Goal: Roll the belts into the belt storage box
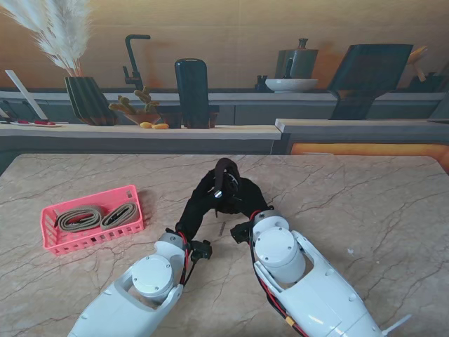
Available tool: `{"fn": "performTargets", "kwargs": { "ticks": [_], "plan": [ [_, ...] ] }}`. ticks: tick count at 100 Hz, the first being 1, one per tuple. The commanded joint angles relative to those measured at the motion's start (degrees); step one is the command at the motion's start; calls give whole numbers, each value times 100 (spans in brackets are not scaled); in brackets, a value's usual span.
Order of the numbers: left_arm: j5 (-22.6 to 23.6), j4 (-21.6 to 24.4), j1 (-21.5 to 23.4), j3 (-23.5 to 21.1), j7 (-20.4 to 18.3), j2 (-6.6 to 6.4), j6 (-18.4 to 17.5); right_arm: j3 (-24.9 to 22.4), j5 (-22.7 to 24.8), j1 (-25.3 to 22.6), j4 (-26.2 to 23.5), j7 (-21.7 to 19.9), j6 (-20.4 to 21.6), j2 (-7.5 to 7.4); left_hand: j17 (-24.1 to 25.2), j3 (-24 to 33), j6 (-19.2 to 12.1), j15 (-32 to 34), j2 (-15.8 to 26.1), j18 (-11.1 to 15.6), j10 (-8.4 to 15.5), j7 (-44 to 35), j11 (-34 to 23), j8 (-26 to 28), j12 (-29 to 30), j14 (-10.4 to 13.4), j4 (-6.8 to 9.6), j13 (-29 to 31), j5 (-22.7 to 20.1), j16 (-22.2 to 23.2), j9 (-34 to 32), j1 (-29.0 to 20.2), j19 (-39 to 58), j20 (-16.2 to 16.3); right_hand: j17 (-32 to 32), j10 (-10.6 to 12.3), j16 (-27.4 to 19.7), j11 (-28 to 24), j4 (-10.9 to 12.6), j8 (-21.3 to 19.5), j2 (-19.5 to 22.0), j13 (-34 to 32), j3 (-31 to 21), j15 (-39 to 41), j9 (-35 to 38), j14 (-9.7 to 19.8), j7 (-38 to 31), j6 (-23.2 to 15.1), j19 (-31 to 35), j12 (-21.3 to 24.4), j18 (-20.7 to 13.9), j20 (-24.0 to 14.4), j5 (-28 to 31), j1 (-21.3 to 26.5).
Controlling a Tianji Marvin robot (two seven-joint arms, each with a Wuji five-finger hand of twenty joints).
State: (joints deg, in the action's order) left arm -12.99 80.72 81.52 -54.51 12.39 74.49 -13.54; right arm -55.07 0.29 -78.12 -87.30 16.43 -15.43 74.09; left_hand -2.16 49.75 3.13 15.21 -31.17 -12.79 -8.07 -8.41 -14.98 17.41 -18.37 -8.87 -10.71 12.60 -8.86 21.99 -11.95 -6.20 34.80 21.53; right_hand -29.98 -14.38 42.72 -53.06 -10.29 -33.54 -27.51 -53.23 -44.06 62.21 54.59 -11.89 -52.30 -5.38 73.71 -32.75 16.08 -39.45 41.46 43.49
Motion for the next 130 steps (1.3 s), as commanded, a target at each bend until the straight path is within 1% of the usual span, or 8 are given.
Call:
{"fn": "performTargets", "kwargs": {
  "ticks": [1, 39, 61, 74, 91, 108, 118, 130],
  "plan": [
    [215, -119, -30, 14, 25, -62, -33, 79, 218, 74, -64, -237, 18, -64, 61, -35, 23, -90, -341, 14, -14, 332, 249, -91, 218, -29, -186, -193, 83, -110, 133, -99, -134, -82, -91, -180, 173, -520, 219, -16, 631, -208, -819, 308, 300, 204, -403, -396, 248, -220, -17, -147, 273, 526],
    [675, -177, -81, 175, 110, -78, 22, 685, 1202, 454, 91, -1367, 314, -455, 233, -1428, -33, 0, 134, 128, -73, 902, 870, -559, 211, -108, 336, -439, 122, -163, 358, -1474, -281, -155, -96, -196, 259, -568, 320, -96, 618, -199, -843, 427, 277, 246, -322, -372, 299, -388, -27, -174, 292, 480],
    [448, -92, -10, 259, 284, 9, 51, 869, 1241, 559, 211, -1281, 406, -402, 207, -3564, -164, 436, 2453, 473, 248, -710, -534, 614, -109, 231, 871, -151, 53, -4, -12, -3330, 391, -124, -91, -152, 252, -518, 323, -109, 633, -174, -803, 376, 237, 268, -269, -357, 276, -404, -56, -164, 198, 477],
    [280, 23, 69, 234, 334, 28, 39, 916, 1197, 565, 273, -1258, 460, -384, 211, -4212, -342, 573, 3140, 537, 437, -2414, -773, 840, -140, 331, 868, -26, -14, 48, -336, -3945, 573, -87, -63, -97, 182, -353, 335, 25, 596, -133, -759, 199, 243, 232, -230, -324, 209, -304, -66, -130, 140, 487],
    [210, 159, 147, 181, 441, 45, 100, 968, 1238, 586, 341, -1287, 529, -393, 79, -5190, -612, 909, 3137, 437, 544, -3949, -1100, 1103, -290, 308, 591, 411, -1444, 191, -1518, -5990, 905, 72, -13, -19, 52, -123, 340, 397, 324, -93, -783, -77, 272, 192, -294, -205, 79, -43, -64, -55, -9, 453],
    [69, 348, 250, 82, 483, 41, 184, 904, 1241, 510, 300, -1313, 513, -421, -115, -5154, -455, 1085, 3131, 286, 483, -5005, -1236, 1698, -369, 285, 677, 833, -1361, 205, -1985, -6668, 1119, 178, 371, 50, -262, 406, 382, 813, -573, 432, -629, -924, -324, 155, -32, 269, -524, 251, 69, 168, -652, -349],
    [10, 439, 307, -10, 504, 30, 190, 829, 1319, 429, 213, -1418, 497, -485, -167, -5176, -340, 1139, 3149, 228, 393, -5211, -1273, 2062, -386, 212, 674, 965, -1270, 208, -2091, -6772, 1157, 199, 722, 56, -464, 893, 647, -103, -681, 873, -831, -1621, -838, 102, 1462, 640, -1090, 433, 199, 242, -582, -1320],
    [56, 488, 353, -113, 637, 35, 125, 724, 1427, 316, 115, -1507, 478, -553, -253, -5199, -261, 1239, 3108, 133, 363, -5187, -1346, 2191, -428, 159, 663, 1066, -1308, 253, -2176, -6749, 1243, 242, 1117, -3, -677, 1312, 534, -162, -835, 1354, -233, -2241, -1426, 28, 2076, 859, -1649, 596, 297, 315, -944, -1689]
  ]
}}
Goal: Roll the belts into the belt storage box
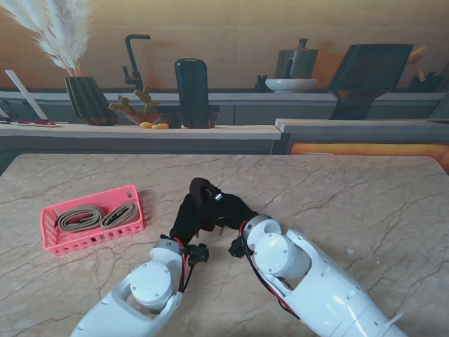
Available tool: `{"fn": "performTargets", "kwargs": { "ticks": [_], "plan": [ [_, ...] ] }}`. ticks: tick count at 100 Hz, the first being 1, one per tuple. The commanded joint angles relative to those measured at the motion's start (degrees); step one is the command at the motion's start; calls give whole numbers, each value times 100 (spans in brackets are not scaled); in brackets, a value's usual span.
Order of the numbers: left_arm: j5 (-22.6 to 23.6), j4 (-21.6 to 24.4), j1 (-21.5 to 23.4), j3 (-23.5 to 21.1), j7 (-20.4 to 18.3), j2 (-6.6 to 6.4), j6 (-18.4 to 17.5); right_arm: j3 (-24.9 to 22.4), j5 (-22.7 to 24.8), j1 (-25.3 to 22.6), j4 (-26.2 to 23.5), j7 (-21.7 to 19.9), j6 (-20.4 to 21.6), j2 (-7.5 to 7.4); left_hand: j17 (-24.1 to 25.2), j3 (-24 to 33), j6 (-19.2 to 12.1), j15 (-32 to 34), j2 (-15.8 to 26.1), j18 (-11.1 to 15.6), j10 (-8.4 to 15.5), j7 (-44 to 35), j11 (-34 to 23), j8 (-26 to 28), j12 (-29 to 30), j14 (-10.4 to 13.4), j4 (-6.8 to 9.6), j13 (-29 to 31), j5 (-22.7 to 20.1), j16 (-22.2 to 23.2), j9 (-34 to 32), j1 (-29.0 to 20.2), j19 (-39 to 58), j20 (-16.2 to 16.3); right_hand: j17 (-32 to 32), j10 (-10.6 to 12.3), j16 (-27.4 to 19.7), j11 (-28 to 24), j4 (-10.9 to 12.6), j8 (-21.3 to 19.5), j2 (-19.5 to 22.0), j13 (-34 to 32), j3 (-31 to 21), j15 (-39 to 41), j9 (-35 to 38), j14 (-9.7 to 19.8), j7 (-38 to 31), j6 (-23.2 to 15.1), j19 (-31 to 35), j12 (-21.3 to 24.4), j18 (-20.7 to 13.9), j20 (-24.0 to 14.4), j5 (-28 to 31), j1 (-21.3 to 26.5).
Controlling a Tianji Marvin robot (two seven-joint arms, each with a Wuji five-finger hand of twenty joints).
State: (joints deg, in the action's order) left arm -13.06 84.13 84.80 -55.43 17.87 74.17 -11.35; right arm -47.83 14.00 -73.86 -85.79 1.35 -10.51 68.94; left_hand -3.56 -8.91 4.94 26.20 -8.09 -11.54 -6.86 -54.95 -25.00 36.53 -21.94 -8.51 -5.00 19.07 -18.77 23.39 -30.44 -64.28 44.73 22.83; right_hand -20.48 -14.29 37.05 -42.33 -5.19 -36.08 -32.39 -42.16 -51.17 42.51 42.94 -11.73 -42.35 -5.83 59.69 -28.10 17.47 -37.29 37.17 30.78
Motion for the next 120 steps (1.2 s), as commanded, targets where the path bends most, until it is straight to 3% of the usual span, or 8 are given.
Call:
{"fn": "performTargets", "kwargs": {
  "ticks": [1, 14, 41, 51, 57, 72, 106, 120],
  "plan": [
    [77, 147, 27, -29, 109, 69, -105, -8, 73, -120, -42, 1, -13, -42, -125, 664, -440, 159, 787, -1, 243, -527, -358, 292, -78, 121, 90, 432, -331, 122, -340, -935, 268, 122, 190, -9, -118, 257, 18, 90, -340, 277, 542, -299, -291, 11, 1110, 916, -279, 138, 162, 99, -539, -442],
    [215, 180, 60, -133, 252, 71, -203, -129, 273, -261, -124, 27, 6, -92, -218, 654, -411, 233, 677, -49, 210, -511, -412, 311, -99, 76, 81, 541, -426, 153, -452, -917, 321, 146, 428, -60, -241, 556, 15, 84, -152, 539, 1483, -722, -603, -31, 1498, 1007, -794, 239, 292, 108, -696, -705],
    [613, 236, 122, -392, 520, 54, -365, -501, 502, -650, -384, 148, 54, -158, -592, 753, -492, 271, 506, -73, 86, -398, -382, 148, -47, -43, 127, 797, -478, 93, -615, -943, 463, 200, 478, -92, -269, 672, 40, 94, -10, 580, 1685, -895, -630, -75, 1714, 1054, -1048, 265, 280, 62, -659, -973],
    [889, 261, 153, -542, 762, 63, -417, -696, 664, -887, -541, 275, 56, -178, -999, 2215, -701, 458, -184, -80, 95, -619, -195, -18, -433, -122, 104, 1131, -305, 15, -1063, -959, 578, 232, 422, -121, -250, 645, 58, 70, 28, 527, 1624, -873, -538, -105, 1705, 1063, -1049, 252, 259, 28, -561, -916],
    [1011, 309, 190, -653, 881, 64, -443, -810, 802, -1015, -620, 365, 67, -190, -1174, 2922, -720, 576, -160, -81, 126, -676, -165, 22, -603, -164, 132, 1300, -353, 14, -1222, -963, 618, 234, 379, -126, -233, 619, 69, 52, 61, 480, 1563, -845, -478, -104, 1701, 1060, -1043, 240, 249, 3, -512, -881],
    [1421, 460, 316, -1014, 915, -23, -552, -1070, 1005, -1275, -763, 571, 112, -198, -1914, 3749, -650, 1287, -264, -123, 213, -759, -776, 469, -1280, -172, 239, 2161, -582, 492, -1443, -969, 1083, 335, 319, -126, -202, 559, 86, 0, 99, 417, 1361, -786, -382, -92, 1673, 1031, -1015, 214, 224, -46, -427, -826],
    [3888, 581, 553, -2081, 480, -536, -517, -1368, 1220, -1535, -863, 875, 196, -184, -2774, 3698, -539, 1941, -288, -454, 51, -169, -943, 506, -2210, -437, 311, 2438, -639, 1411, -1570, -969, 2865, 867, 281, -111, -145, 455, 73, -104, 212, 326, 878, -643, -197, -89, 1578, 940, -905, 178, 105, -115, -302, -892],
    [4862, 531, 617, -2448, 408, -720, -465, -1388, 1264, -1557, -860, 956, 208, -173, -3006, 3513, -560, 2188, -480, -144, 8, 16, -783, 342, -2585, -557, 226, 2428, -725, 1826, -1745, -968, 3578, 1247, 264, -108, -127, 427, 80, -122, 342, 282, 890, -592, -118, -82, 1533, 898, -861, 170, 69, -124, -237, -823]
  ]
}}
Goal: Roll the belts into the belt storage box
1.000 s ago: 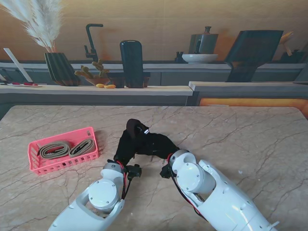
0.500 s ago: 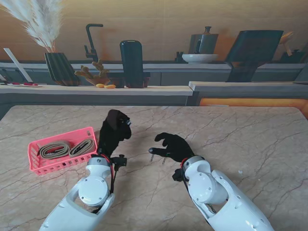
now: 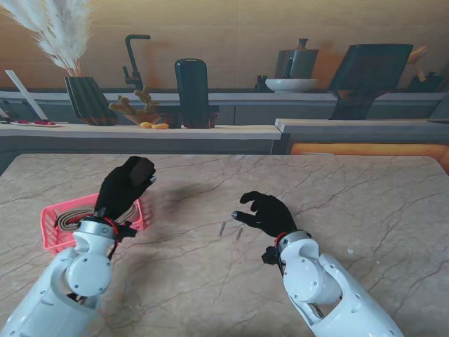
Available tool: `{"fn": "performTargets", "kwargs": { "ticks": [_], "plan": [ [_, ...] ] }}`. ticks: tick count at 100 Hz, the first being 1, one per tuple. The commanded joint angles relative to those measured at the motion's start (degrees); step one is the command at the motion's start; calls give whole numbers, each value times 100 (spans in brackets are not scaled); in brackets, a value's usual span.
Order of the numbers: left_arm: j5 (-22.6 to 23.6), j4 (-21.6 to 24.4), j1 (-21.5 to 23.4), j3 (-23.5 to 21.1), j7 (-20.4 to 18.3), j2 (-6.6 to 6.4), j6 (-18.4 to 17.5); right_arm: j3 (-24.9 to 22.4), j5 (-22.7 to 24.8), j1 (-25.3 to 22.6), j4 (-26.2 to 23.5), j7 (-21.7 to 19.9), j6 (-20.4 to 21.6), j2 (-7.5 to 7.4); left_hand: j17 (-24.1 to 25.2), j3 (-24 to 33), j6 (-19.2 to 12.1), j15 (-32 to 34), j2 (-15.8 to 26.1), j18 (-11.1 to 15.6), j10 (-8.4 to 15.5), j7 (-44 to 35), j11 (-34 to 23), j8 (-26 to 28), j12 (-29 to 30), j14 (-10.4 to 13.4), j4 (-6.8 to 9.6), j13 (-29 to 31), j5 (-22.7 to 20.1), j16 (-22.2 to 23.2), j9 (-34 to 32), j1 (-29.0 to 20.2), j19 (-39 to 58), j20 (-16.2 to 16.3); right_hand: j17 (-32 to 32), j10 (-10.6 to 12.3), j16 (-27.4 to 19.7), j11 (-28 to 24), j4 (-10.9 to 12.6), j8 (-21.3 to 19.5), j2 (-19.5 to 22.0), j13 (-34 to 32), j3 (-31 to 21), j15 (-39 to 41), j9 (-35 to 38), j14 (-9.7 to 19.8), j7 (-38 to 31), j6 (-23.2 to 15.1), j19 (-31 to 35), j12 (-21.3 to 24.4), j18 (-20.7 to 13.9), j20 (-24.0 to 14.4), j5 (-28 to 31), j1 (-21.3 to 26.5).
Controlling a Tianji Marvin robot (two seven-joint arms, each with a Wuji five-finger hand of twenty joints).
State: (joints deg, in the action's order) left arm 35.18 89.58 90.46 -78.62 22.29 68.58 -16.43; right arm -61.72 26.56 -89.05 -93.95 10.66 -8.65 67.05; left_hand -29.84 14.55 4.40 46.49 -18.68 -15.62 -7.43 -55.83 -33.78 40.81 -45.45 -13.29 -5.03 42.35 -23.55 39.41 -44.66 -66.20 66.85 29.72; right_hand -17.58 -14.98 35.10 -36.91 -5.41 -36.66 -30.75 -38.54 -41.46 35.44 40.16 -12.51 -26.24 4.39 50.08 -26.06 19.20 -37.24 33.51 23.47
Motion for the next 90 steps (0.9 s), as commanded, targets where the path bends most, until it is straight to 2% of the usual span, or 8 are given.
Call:
{"fn": "performTargets", "kwargs": {
  "ticks": [1, 8, 15, 25, 37, 50, 64, 90],
  "plan": [
    [102, -21, 53, -151, -40, -174, 48, 2, 8, -38, -43, 29, 19, 17, -393, 1149, -507, 183, 540, 282, 52, 134, 140, -112, -281, -92, 216, 112, -284, 265, -353, -776, 1407, 583, -25, -38, 70, -117, 104, -65, 187, -83, -77, 119, 165, -10, -81, -120, 103, -35, -100, -129, 130, -84],
    [545, -75, 66, -299, -84, -264, 82, 2, -4, -33, -39, 45, -8, 24, -488, 1258, -511, 296, 307, 299, -2, 214, 407, -129, -489, -174, 155, 187, -394, 460, -520, -611, 1630, 709, -17, -39, 79, -125, 115, -72, 272, -88, -30, 144, 190, -7, -108, -142, 124, -38, -111, -130, 157, -38],
    [1016, -161, 66, -432, -169, -369, 81, 2, -23, -27, -33, 58, -38, 31, -588, 1558, -529, 410, -7, 386, -24, 206, 752, -271, -798, -187, 95, 284, -430, 617, -753, 55, 1834, 812, -21, -48, 89, -139, 128, -78, 335, -107, 14, 173, 220, -17, -133, -155, 146, -42, -119, -130, 187, 14],
    [1549, -211, 96, -602, -493, -522, 132, 1, -38, -28, -37, 73, -72, 38, -855, 1755, -543, 717, -222, 396, -84, 217, 588, -247, -869, -233, 57, 573, -695, 791, -1001, 383, 2302, 935, -22, -45, 98, -148, 145, -81, 418, -122, 73, 202, 250, -15, -161, -167, 168, -43, -124, -127, 220, 63],
    [2211, -218, 147, -731, -973, -700, 308, 7, -29, -24, -36, 103, -114, 47, -1251, 1981, -480, 974, -477, 532, -101, 329, 187, -322, -706, -226, 114, 925, -1000, 888, -1190, 918, 2749, 753, -28, -42, 105, -164, 165, -86, 499, -140, 131, 232, 303, -24, -200, -205, 193, -45, -124, -119, 258, 118],
    [2869, -389, 59, -681, -1180, -844, 513, 24, -52, -5, -28, 97, -169, 53, -1478, 2027, -482, 1130, -634, 696, -8, 258, -97, -314, -663, -95, 176, 1121, -1056, 908, -1252, 1240, 2978, 545, -22, -44, 113, -170, 179, -85, 585, -156, 188, 258, 343, -31, -234, -225, 209, -44, -123, -109, 306, 156],
    [3256, -778, -179, -462, -1030, -917, 765, 38, -70, 18, -10, 77, -199, 54, -1566, 2066, -483, 1337, -750, 788, 45, 9, -382, -208, -724, -65, 181, 1180, -990, 994, -1242, 1428, 3231, 451, -14, -38, 117, -172, 194, -79, 664, -164, 256, 276, 375, -31, -260, -250, 222, -43, -122, -96, 339, 201],
    [3818, -1314, -398, -198, -794, -1047, 1112, 68, -102, 79, 56, 53, -251, 59, -1900, 2240, -493, 1745, -910, 1163, 127, -325, -851, -81, -743, 70, 168, 1421, -917, 1123, -1285, 1682, 3716, 255, 0, -49, 125, -179, 219, -69, 756, -174, 352, 305, 427, -42, -302, -270, 241, -45, -119, -75, 390, 250]
  ]
}}
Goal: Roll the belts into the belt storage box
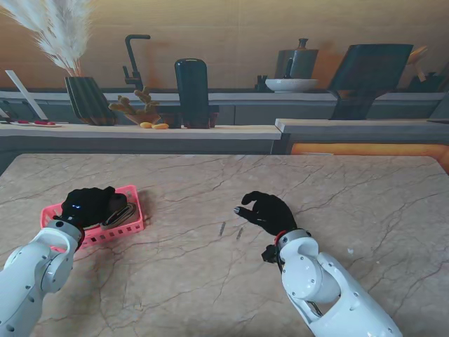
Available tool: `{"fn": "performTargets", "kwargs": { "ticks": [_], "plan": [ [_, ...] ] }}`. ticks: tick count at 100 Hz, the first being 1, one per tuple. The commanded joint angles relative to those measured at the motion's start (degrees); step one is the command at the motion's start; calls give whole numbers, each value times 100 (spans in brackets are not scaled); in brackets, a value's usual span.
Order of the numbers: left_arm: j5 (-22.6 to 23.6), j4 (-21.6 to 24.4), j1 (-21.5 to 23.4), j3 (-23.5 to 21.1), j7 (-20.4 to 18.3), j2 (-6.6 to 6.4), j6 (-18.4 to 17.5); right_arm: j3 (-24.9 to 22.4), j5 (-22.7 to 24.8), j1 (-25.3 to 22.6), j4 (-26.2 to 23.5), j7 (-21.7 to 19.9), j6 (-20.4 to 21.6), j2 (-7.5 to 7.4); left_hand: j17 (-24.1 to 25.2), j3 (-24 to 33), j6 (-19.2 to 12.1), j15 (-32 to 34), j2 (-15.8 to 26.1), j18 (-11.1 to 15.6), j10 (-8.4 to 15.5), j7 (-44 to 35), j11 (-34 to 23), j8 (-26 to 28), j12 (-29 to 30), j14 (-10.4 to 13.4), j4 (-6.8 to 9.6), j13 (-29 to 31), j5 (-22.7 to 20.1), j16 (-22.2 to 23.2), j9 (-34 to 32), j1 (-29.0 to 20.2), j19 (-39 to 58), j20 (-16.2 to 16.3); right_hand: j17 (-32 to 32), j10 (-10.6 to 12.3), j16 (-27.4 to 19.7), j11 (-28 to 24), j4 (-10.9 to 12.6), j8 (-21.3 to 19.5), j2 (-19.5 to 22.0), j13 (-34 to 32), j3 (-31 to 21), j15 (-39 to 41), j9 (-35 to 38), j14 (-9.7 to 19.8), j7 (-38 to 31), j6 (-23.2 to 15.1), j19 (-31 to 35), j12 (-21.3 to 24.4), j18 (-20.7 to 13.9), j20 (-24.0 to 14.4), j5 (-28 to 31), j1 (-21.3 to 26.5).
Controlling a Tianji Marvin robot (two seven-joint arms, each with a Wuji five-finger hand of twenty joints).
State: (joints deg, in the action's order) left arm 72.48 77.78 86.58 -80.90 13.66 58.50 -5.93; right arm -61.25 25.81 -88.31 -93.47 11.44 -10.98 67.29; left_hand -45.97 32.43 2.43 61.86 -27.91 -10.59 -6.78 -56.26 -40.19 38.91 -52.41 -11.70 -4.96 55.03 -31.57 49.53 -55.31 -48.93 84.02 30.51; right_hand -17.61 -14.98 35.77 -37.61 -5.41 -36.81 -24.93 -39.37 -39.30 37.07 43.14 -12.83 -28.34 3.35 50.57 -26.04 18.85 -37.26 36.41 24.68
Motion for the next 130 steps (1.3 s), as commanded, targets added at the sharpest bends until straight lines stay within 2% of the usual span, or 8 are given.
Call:
{"fn": "performTargets", "kwargs": {
  "ticks": [1, 42, 59, 69, 82, 98, 108, 130],
  "plan": [
    [103, -159, -20, 40, 89, -42, 71, 22, -29, 8, 10, -27, -19, 36, -287, 454, -297, 207, 12, 660, 63, -283, -210, 109, -46, -88, 160, 153, -113, 110, -219, -43, 2000, 174, 1, -48, 59, -108, 219, -54, 176, -92, 139, 143, 131, -9, -91, -164, 194, -47, -84, -73, 100, 127],
    [178, -1022, -423, 469, 754, -121, 267, 60, -62, 71, 72, -51, -56, 41, 29, 550, -440, -67, -20, 494, 166, -341, -129, 54, 20, -61, 26, -81, 8, 4, -70, 119, 1737, 49, 16, -47, 68, -111, 240, -37, 235, -98, 210, 169, 156, -20, -115, -172, 211, -49, -88, -55, 124, 163],
    [107, -1154, -479, 587, 945, -113, 286, 55, -57, 66, 76, -40, -57, 43, 592, 412, -231, -455, -106, 284, 102, 152, -254, 110, 764, -124, -140, -542, 229, -3, 526, 852, 1213, 314, 18, -51, 69, -113, 245, -32, 249, -100, 226, 175, 155, -18, -119, -175, 217, -50, -90, -50, 121, 169],
    [183, -1188, -471, 634, 956, -137, 325, 45, -52, 55, 72, -20, -51, 46, 1167, 482, 6, -1056, 315, 144, 67, 837, -27, 178, 861, -180, 146, -1114, 428, -105, 991, 1785, 728, 439, 17, -49, 69, -113, 246, -30, 253, -97, 232, 177, 155, -15, -124, -180, 220, -50, -89, -48, 129, 171],
    [171, -1133, -394, 627, 876, -126, 399, 39, -46, 50, 75, 2, -51, 50, 2416, -242, 114, -2063, 538, -159, -27, 1455, 434, 84, 862, -212, 138, -2204, 877, -325, 1747, 2111, -400, 920, 11, -41, 69, -122, 250, -24, 253, -101, 233, 182, 162, -13, -123, -175, 228, -53, -95, -45, 123, 182],
    [148, -1027, -310, 574, 751, -112, 412, 44, -56, 60, 86, -7, -46, 49, 3377, -1406, 121, -2718, 1052, -151, -5, 1928, 961, -5, 977, -139, 189, -3097, 1225, -556, 2508, 2184, -1426, 1350, 12, -43, 69, -124, 252, -22, 253, -106, 230, 188, 164, -13, -131, -173, 233, -52, -95, -40, 128, 194],
    [73, -983, -266, 530, 720, -92, 369, 45, -63, 66, 93, -16, -46, 49, 3806, -1907, 63, -3140, 1279, -142, -258, 2237, 1381, -127, 1193, -63, 210, -3487, 1412, -774, 2881, 2294, -2010, 1334, 14, -51, 68, -128, 256, -21, 262, -107, 219, 188, 167, -12, -136, -176, 233, -53, -99, -37, 129, 209],
    [-122, -918, -200, 455, 643, -50, 230, 47, -73, 76, 103, -9, -70, 54, 4601, -2902, -176, -4482, 1650, -191, -75, 3208, 2446, -720, 2265, 165, 280, -4120, 1747, -1861, 3446, 2257, -4225, 723, 9, -41, 69, -141, 269, -26, 282, -113, 188, 197, 177, -11, -160, -181, 243, -54, -96, -34, 138, 268]
  ]
}}
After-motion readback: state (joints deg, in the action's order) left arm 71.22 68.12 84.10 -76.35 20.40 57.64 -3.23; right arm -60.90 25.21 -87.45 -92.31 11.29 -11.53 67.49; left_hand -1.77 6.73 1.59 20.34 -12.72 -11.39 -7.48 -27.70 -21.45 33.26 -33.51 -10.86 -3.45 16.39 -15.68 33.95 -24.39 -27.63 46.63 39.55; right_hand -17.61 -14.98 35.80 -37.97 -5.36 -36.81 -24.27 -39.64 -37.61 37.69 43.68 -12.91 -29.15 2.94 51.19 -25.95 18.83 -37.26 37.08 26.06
